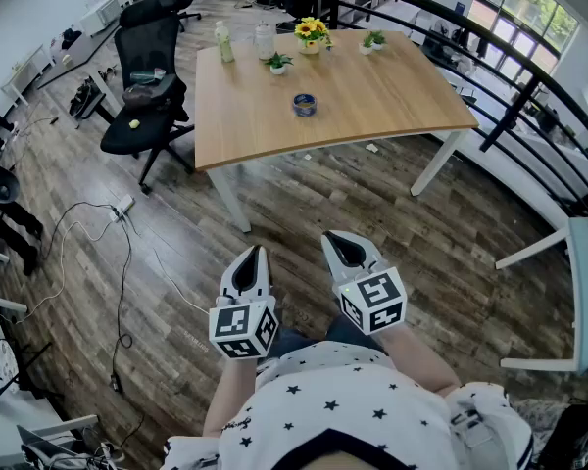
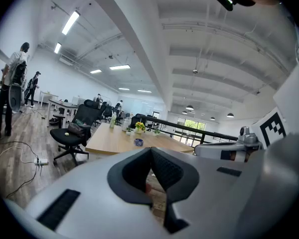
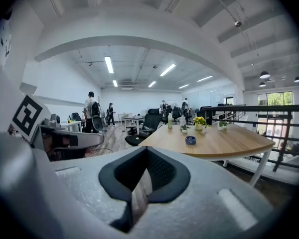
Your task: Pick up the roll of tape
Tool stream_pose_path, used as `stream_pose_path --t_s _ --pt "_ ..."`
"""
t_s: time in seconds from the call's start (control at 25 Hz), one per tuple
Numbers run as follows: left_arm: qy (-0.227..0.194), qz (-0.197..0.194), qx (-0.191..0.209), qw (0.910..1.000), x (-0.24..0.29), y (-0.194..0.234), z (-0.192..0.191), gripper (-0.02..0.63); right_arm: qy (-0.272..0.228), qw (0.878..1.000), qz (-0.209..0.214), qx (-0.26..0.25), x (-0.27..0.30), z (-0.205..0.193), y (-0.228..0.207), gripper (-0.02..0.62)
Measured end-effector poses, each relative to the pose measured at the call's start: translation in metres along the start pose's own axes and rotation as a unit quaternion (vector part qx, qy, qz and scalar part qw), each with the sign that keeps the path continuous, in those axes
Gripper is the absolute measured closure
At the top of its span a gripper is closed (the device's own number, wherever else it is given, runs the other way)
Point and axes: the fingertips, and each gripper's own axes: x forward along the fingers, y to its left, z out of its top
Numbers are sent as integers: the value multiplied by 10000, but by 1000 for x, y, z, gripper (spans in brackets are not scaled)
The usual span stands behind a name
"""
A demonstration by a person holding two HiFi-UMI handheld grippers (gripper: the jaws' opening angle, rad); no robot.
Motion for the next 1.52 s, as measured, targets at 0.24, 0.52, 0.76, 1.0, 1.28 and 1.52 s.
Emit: stream_pose_path --t_s 0.24,0.52,0.76,1.0,1.28,1.52 --pt "18 -122 69 9999 -9 -4 -3 601 -34 10000 -16 51 -5 -3 12 591" --pt "64 -127 77 9999 -12 8 -5 601 -37 9998 -20 203 0 -6 20 591" --pt "71 -166 84 9998 -12 16 -4 600 45 9997 -107 234 4 -10 23 589" --pt "121 -325 102 9993 -8 20 -7 553 172 9997 -112 119 12 -18 26 572" --pt "206 -356 95 9991 0 27 -10 505 258 9995 -60 169 20 -23 24 532" --pt "268 -340 87 9990 12 36 -10 466 230 9995 -15 213 36 -18 16 492"
